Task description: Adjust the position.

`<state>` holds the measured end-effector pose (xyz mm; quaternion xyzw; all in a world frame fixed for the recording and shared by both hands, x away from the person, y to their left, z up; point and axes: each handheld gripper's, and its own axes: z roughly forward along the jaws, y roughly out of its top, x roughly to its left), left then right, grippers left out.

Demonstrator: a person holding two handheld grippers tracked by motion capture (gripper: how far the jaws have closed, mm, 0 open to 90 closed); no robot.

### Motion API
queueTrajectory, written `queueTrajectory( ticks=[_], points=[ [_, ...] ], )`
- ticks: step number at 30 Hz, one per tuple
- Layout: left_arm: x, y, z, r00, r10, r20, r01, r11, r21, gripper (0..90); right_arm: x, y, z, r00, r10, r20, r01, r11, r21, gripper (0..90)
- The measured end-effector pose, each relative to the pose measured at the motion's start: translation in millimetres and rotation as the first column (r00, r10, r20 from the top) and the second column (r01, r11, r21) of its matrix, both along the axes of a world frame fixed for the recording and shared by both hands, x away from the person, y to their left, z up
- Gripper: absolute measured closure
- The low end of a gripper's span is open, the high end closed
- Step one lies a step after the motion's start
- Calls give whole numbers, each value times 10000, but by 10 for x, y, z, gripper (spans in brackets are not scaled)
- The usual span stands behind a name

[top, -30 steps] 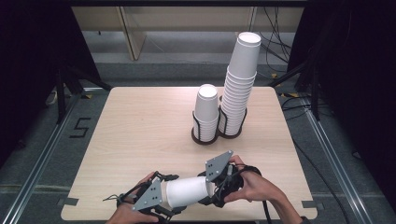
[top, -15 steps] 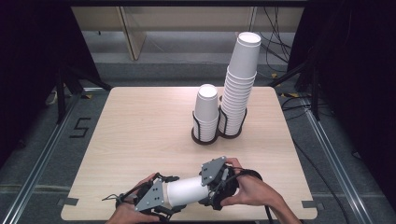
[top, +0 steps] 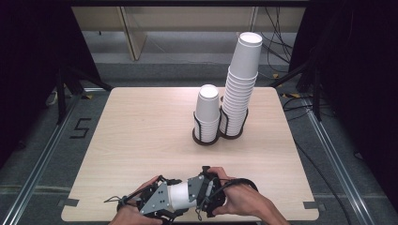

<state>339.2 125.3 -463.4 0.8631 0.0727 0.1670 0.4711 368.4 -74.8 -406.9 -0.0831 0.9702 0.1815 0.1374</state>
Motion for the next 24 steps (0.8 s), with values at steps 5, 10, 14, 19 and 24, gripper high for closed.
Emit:
queueTrajectory(
  ticks=[5,10,14,19,24],
  points=[
    [9,12,-6,9999,-49,101,48,9999,133,176,4,38,-33,9997,210,90,-209,9997,-123,242],
    [22,23,-31,9999,-18,111,23,9992,-400,110,3,3,-43,10000,87,-43,-87,9999,106,246],
    [48,63,-45,10000,76,-28,-79,9928,-1197,91,90,-75,-18,9979,418,-503,-378,9962,781,243],
    [89,107,-47,9985,191,-507,-306,9710,-2373,84,175,-178,3,9944,516,-923,-368,9871,1557,243],
    [113,149,-38,9936,207,-1107,-545,9488,-3112,84,251,-286,-19,9830,655,-1715,-199,9666,2554,243]
  ],
)
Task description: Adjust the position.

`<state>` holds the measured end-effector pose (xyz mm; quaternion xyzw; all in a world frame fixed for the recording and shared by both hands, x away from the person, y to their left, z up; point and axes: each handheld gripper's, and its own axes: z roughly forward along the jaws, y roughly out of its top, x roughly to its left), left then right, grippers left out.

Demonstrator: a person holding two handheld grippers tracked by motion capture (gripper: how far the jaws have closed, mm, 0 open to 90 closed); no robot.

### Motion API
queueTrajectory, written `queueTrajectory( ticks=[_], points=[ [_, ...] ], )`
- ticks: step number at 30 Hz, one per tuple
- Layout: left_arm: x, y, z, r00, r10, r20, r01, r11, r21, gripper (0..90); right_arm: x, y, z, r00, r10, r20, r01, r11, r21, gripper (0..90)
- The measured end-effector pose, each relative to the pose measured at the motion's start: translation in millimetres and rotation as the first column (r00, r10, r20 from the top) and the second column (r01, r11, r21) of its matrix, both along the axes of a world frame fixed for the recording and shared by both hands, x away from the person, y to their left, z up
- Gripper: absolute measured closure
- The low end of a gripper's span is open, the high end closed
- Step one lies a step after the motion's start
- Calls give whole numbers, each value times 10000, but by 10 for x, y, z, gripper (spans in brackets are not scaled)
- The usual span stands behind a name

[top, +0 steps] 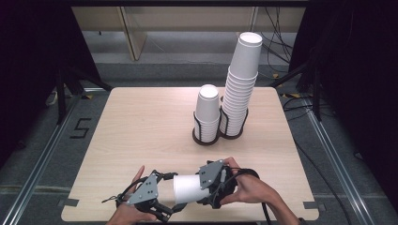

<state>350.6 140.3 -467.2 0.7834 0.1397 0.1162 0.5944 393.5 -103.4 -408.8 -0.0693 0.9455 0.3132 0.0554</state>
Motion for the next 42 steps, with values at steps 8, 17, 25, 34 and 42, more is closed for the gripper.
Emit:
queueTrajectory(
  ticks=[8,17,25,34,42],
  points=[
    [19,30,10,9991,55,-423,-79,9984,-558,79,96,-107,-10,9979,164,-628,-83,9919,1267,241],
    [-19,-6,47,9994,-25,-337,-11,9943,-1071,61,60,-52,-17,9938,449,-1017,-270,9850,1706,239],
    [-24,24,71,9997,-210,-90,195,9887,-1486,89,53,-14,-47,9909,565,-1225,-326,9814,1890,240],
    [-24,18,86,10000,-85,43,88,9959,-901,138,61,-5,-96,9908,203,-1336,19,9864,1645,224],
    [-9,4,92,9992,313,-247,-324,9985,-435,138,-28,19,-51,9967,-813,76,812,9966,142,162]
  ],
)
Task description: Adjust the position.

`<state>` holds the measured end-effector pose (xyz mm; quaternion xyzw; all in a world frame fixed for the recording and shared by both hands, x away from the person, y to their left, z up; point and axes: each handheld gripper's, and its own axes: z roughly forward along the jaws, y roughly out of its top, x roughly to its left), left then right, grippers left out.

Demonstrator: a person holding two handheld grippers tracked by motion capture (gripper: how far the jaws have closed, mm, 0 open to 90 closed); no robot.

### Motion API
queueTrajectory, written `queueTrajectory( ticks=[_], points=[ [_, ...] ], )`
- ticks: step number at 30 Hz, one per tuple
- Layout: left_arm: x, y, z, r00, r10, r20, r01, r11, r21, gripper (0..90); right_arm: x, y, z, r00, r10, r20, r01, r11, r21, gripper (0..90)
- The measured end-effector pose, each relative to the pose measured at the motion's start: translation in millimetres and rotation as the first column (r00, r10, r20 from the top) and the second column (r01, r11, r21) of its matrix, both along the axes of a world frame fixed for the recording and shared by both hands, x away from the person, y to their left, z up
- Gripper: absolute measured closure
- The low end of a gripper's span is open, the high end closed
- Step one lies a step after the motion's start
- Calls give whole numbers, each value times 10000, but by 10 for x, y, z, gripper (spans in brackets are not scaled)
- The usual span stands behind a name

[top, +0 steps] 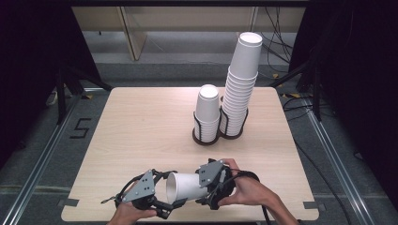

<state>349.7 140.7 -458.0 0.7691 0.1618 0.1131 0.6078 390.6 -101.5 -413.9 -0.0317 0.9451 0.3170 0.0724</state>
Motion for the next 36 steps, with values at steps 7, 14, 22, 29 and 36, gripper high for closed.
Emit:
queueTrajectory(
  ticks=[7,14,22,29,36],
  points=[
    [-22,-30,7,9999,5,-152,1,9993,378,131,-81,103,-72,9946,9,1037,132,9908,-1349,249],
    [-16,-13,16,9988,413,-261,-424,9980,-462,42,-15,75,-104,9992,252,311,-255,9996,81,257],
    [33,60,-7,9915,943,-893,-1097,9762,-1872,56,116,-8,-146,9984,10,-570,99,9816,1906,258],
    [29,63,-4,9892,1174,-880,-1317,9747,-1804,38,138,-26,-130,9970,-130,-768,313,9700,2412,258],
    [37,65,-10,9878,1187,-1007,-1366,9711,-1959,53,150,-44,-115,9964,-210,-826,434,9592,2794,258]
  ],
)
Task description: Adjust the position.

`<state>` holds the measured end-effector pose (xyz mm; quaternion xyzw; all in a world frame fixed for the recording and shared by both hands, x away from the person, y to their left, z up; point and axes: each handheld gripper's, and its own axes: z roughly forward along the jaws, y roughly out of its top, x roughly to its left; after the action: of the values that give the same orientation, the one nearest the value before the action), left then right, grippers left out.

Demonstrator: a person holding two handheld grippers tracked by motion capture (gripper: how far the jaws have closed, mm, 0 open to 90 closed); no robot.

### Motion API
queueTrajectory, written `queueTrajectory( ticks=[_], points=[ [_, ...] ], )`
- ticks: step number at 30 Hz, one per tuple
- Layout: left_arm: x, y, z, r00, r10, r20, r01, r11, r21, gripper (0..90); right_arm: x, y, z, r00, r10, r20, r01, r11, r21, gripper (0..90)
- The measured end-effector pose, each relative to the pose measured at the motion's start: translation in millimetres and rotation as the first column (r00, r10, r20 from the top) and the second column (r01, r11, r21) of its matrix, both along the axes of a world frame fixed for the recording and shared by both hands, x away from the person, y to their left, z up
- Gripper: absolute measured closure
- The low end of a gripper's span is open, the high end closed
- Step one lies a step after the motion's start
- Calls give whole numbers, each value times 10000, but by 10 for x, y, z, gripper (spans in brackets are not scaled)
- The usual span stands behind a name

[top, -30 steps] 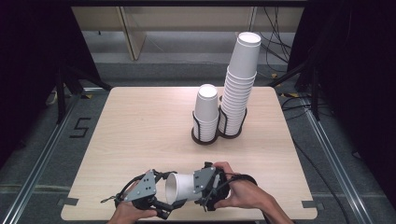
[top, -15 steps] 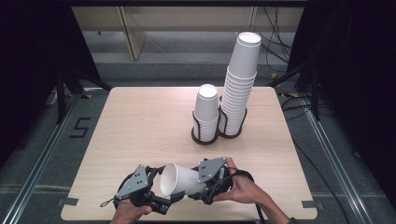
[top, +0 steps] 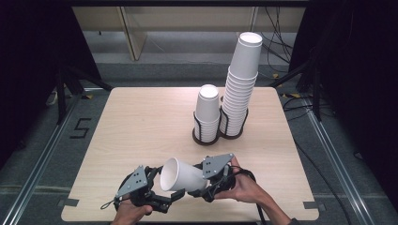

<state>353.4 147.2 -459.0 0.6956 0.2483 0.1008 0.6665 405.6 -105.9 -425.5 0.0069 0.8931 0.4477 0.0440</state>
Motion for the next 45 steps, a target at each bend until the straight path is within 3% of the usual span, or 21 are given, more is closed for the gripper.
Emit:
queueTrajectory(
  ticks=[11,18,24,27,30,34,40,45],
  points=[
    [-42,-24,35,9997,138,184,-126,9979,-639,61,-50,106,-72,9997,65,-230,-64,10000,9,257],
    [-44,-22,48,9997,-147,198,158,9985,-530,151,-59,130,-99,9992,39,-407,-37,10000,45,250],
    [-41,-12,50,9997,-74,226,83,9992,-384,163,-44,109,-115,9981,-410,-454,391,9984,-406,183],
    [-35,11,70,9996,71,284,-62,9995,-323,165,-34,64,-85,9977,-569,-377,552,9975,-434,195],
    [-37,20,73,9995,124,280,-116,9995,-277,165,-78,66,-39,9985,-555,-31,551,9952,-814,261],
    [-31,22,69,9996,134,242,-126,9994,-330,152,-97,99,-53,9984,-554,-74,545,9944,-906,272],
    [-35,20,67,9991,317,291,-287,9946,-993,117,-89,124,-100,9962,-475,-728,464,9988,-176,277],
    [-37,23,70,9987,381,350,-348,9951,-926,121,-84,153,-148,9932,-395,-1095,413,9990,139,277]
  ],
)
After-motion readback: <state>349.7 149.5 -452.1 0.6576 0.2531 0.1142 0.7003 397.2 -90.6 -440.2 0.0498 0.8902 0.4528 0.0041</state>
